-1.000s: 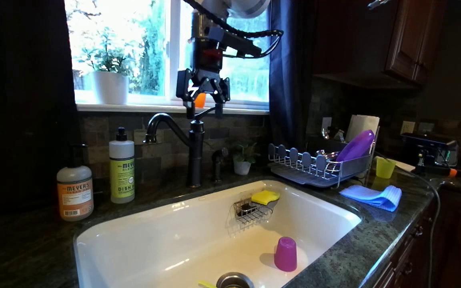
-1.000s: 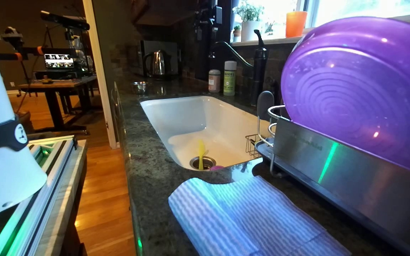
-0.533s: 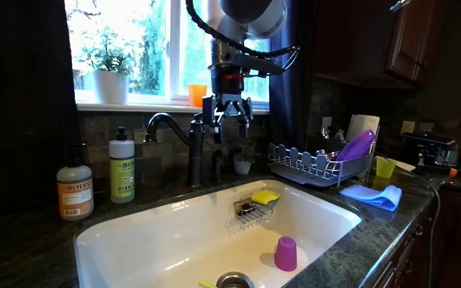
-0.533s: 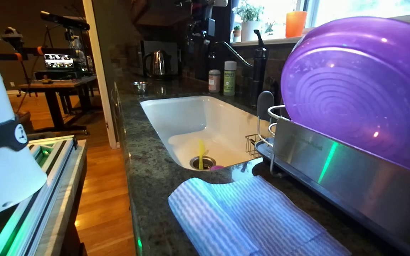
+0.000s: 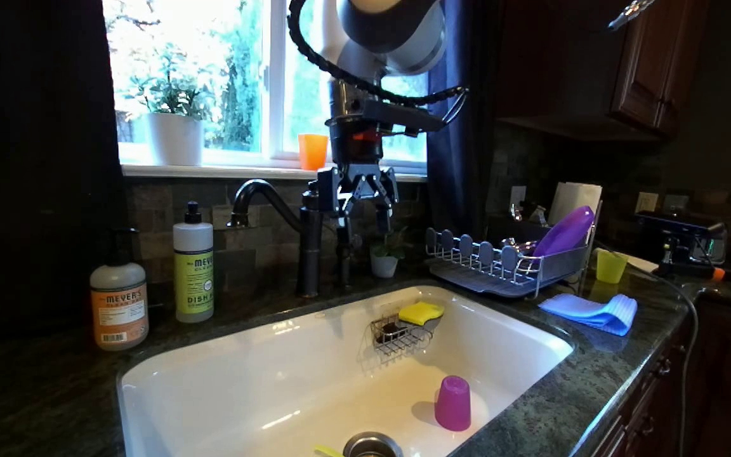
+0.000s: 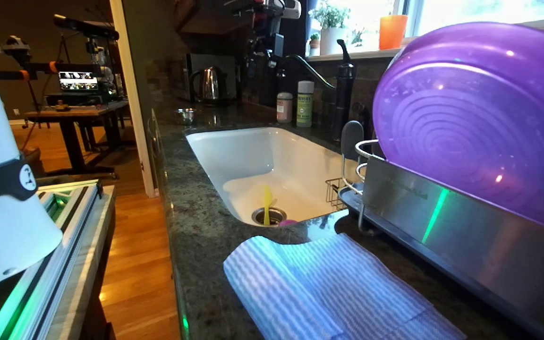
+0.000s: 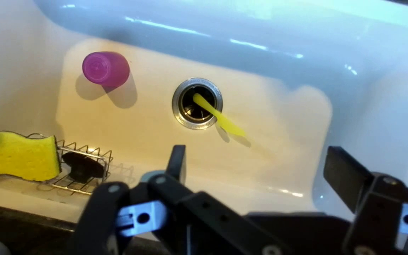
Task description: Rotate the water faucet to the left and remove the yellow knife from the sink and place it on the counter top
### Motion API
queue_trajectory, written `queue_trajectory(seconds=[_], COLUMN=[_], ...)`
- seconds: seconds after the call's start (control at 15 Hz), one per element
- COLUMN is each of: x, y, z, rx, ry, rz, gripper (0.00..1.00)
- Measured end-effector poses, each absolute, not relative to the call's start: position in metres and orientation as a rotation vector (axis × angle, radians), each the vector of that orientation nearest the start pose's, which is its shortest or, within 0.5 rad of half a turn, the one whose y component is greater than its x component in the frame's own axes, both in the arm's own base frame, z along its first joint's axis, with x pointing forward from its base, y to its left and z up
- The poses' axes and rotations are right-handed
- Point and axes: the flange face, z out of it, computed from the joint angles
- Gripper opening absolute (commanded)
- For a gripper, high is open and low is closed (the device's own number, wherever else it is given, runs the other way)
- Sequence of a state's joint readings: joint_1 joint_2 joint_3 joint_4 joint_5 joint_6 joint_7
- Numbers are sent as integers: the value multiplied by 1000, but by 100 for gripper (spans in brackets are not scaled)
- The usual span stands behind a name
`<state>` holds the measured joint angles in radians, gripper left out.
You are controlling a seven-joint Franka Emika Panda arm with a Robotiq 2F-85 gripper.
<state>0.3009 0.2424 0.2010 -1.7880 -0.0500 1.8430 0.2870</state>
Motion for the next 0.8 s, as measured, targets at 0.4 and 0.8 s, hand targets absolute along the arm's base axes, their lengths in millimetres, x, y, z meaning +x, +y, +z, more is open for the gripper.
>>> queue_trajectory(seconds=[0.4, 0.8], x=[523, 520], y=[288, 286], z=[311, 273], rx=[-3127, -3148], ry=[-510, -543], rz=[358, 442], gripper=[100, 100])
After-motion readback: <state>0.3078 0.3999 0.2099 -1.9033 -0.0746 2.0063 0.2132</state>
